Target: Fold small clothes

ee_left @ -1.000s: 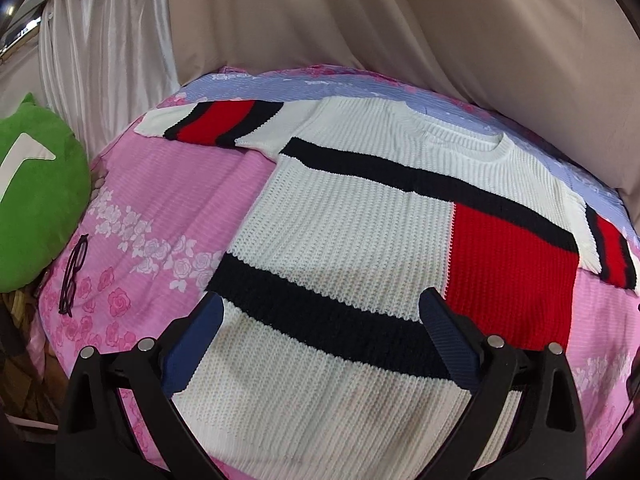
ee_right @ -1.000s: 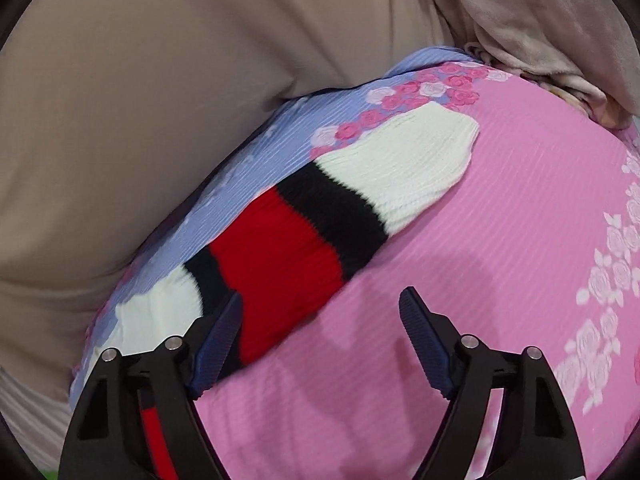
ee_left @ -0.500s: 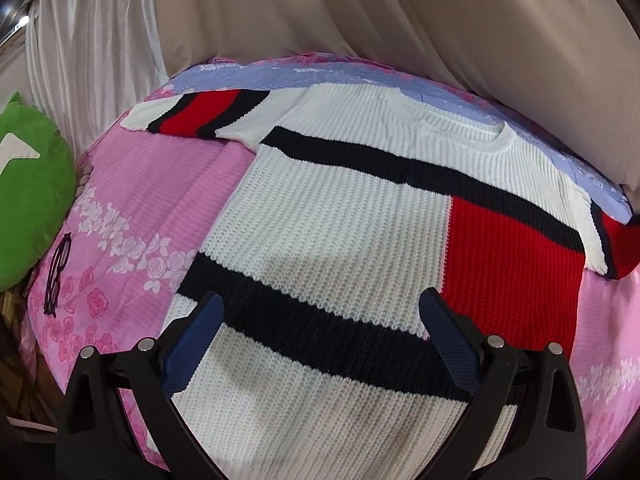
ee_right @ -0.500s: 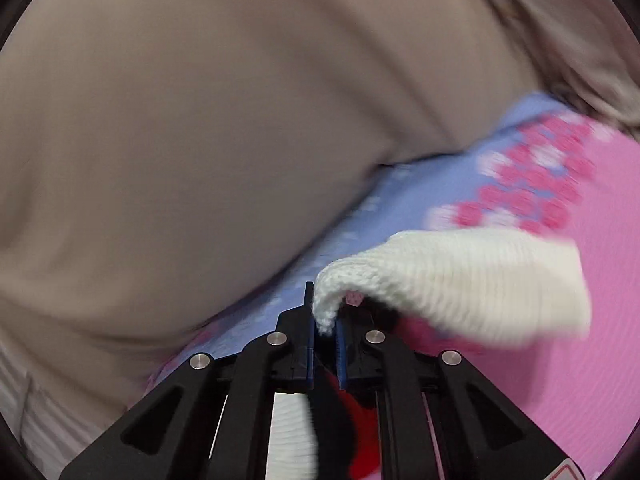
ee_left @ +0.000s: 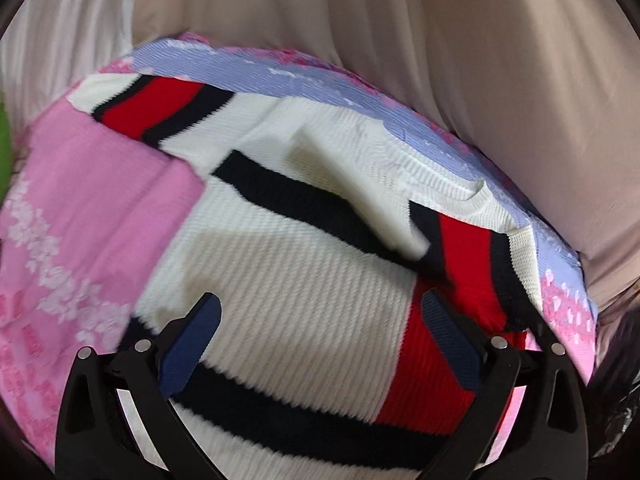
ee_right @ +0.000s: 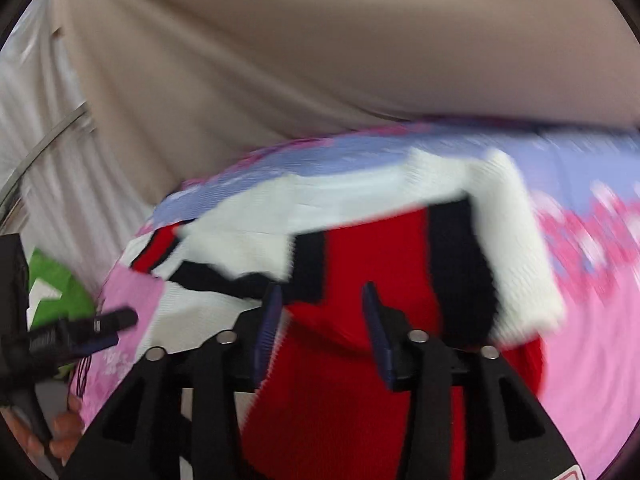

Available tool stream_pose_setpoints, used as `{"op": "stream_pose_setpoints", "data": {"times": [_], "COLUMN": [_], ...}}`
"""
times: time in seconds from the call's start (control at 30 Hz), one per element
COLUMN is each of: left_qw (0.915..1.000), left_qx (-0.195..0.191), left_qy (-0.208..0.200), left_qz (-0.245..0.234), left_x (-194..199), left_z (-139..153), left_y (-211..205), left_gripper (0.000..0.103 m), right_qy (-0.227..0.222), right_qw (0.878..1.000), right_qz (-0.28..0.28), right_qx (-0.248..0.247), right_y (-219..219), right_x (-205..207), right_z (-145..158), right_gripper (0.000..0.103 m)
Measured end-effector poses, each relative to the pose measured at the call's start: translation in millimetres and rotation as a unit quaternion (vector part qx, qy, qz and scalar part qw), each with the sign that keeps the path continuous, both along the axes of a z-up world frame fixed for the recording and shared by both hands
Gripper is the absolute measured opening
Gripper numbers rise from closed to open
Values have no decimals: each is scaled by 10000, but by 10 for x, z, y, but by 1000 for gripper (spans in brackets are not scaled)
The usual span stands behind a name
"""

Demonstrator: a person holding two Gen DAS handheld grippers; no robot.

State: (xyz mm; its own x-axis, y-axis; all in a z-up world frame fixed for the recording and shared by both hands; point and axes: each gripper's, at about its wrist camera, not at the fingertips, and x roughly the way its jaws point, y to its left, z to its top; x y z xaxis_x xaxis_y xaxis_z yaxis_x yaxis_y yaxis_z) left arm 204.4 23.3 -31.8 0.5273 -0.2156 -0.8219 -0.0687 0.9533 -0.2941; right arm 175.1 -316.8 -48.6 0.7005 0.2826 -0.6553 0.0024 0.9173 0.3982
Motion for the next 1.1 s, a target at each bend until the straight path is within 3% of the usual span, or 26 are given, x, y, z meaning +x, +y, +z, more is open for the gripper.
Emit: {"op": "stream_pose_setpoints", "data": {"times": [0.1, 0.17, 0.2, 0.3, 0.33, 0.43, 0.5, 0.6, 0.63, 0.67, 0.73, 0.83, 0.9, 0.93, 1.0, 1.07, 1.1], "left_qw": [9994, 9986, 9978, 9892, 9867, 9870, 9860, 9870, 9880, 9899, 9913, 9910, 9893, 9895, 9926, 9973, 9971], "left_qx": [-308, -449, -487, -805, -972, -847, -860, -741, -682, -743, -775, -961, -882, -749, -443, -63, 39], "left_qy": [123, 289, 445, 1045, 978, 766, 853, 656, 568, 486, 434, -335, -947, -1060, -932, -244, 33], "left_qz": [-121, 4, 111, 636, 866, 1130, 1149, 1269, 1261, 1103, 971, 867, 679, 630, 639, 685, 758], "left_x": [317, 519, 583, 618, 518, 374, 462, 639, 692, 765, 886, 1012, 1057, 1061, 1083, 1166, 1183], "left_z": [-147, -295, -387, -609, -595, -547, -639, -677, -673, -653, -571, -122, 222, 272, 148, -295, -482], "left_y": [-157, -221, -226, -116, -16, 126, 129, 46, 7, -59, -107, -143, -162, -173, -180, -194, -175], "left_gripper": [98, 98, 98, 97, 98, 98, 98, 94, 82, 45, 7, 8, 8, 9, 10, 8, 8], "right_qy": [463, 636, 722, 916, 898, 724, 690, 745, 789, 862, 679, -114, -390, -375, 206, 957, 883], "right_qw": [9949, 9877, 9844, 9821, 9830, 9854, 9863, 9870, 9869, 9872, 9893, 9898, 9873, 9863, 9854, 9810, 9806], "right_qz": [-845, -1296, -1441, -1465, -1469, -1502, -1485, -1397, -1356, -1287, -1282, -1408, -1523, -1577, -1603, -1563, -1680], "right_qx": [-312, -599, -711, -754, -642, -355, -184, -263, -379, -377, -136, -204, -240, -290, -541, -636, -482], "right_y": [-371, -554, -626, -734, -763, -818, -763, -684, -649, -622, -611, -606, -616, -623, -622, -624, -642], "right_x": [-253, -310, -298, -186, -182, -199, -111, 90, 145, 192, 182, 28, -59, -66, 53, 145, 92], "right_z": [-141, -168, -192, -288, -306, -310, -347, -439, -476, -503, -397, 19, 160, 144, -129, -480, -515], "right_gripper": [46, 58, 63, 63, 63, 64, 70, 67, 57, 21, 18, 17, 18, 18, 20, 20, 23]}}
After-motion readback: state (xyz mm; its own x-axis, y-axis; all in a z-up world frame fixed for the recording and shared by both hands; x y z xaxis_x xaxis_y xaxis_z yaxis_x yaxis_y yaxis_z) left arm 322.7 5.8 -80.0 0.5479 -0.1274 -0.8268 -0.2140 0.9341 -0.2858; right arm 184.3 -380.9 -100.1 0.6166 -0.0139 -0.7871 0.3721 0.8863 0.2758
